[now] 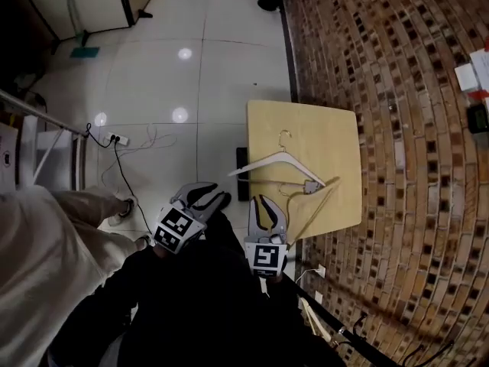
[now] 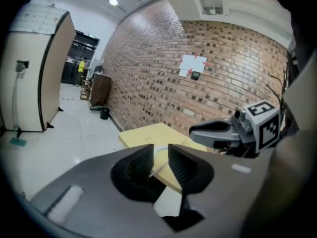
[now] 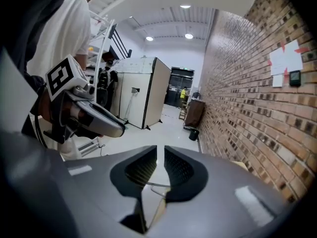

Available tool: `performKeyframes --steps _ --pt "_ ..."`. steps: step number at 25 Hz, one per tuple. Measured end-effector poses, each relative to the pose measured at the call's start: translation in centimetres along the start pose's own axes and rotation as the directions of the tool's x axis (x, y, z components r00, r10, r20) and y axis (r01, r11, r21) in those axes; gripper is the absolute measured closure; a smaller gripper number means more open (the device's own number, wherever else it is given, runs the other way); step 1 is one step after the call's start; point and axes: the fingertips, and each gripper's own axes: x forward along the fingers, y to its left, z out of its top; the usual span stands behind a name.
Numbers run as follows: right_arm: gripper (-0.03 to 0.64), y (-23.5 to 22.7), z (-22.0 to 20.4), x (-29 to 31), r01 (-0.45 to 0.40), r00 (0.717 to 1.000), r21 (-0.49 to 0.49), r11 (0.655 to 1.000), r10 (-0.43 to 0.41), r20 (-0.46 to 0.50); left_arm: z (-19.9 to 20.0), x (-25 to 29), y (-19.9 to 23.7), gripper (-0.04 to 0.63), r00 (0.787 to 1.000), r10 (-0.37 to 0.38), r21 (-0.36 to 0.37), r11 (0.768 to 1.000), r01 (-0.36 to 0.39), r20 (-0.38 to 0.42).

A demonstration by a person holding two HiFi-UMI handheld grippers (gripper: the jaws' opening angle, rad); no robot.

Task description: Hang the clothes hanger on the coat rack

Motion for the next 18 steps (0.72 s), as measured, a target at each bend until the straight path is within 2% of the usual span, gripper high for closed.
performKeyframes --steps 6,10,14,16,18 --pt "0.566 -7.8 -2.8 0.3 0.149 0.988 0.078 0.986 -0.146 -0.042 3.4 8.5 -2.2 0.502 0.985 -0.152 0.09 0.983 0.159 -0.086" --pt "0.566 -11.8 -5.2 -0.5 0.28 0.959 0.152 0.948 -0.269 -0.091 5.6 13.3 -4.1 0.501 0.949 -0.266 0.18 0.938 0.295 -0.169" --pt "0.566 -15.0 -8.4 -1.8 0.386 0.918 0.202 0.9 -0.355 -0.174 6.4 17.8 -6.7 0.5 0.895 -0.361 0.239 0.874 0.423 -0.263" --pt "0.565 -15.7 -10.1 -2.9 0.442 0.891 0.233 0.866 -0.395 -0.222 6.0 19.2 -8.2 0.5 0.853 -0.41 0.249 0.833 0.495 -0.325" --pt "0.566 -16.1 -12.4 -4.0 0.503 0.856 0.278 0.818 -0.429 -0.289 5.3 20.4 -9.7 0.5 0.802 -0.454 0.256 0.783 0.567 -0.389"
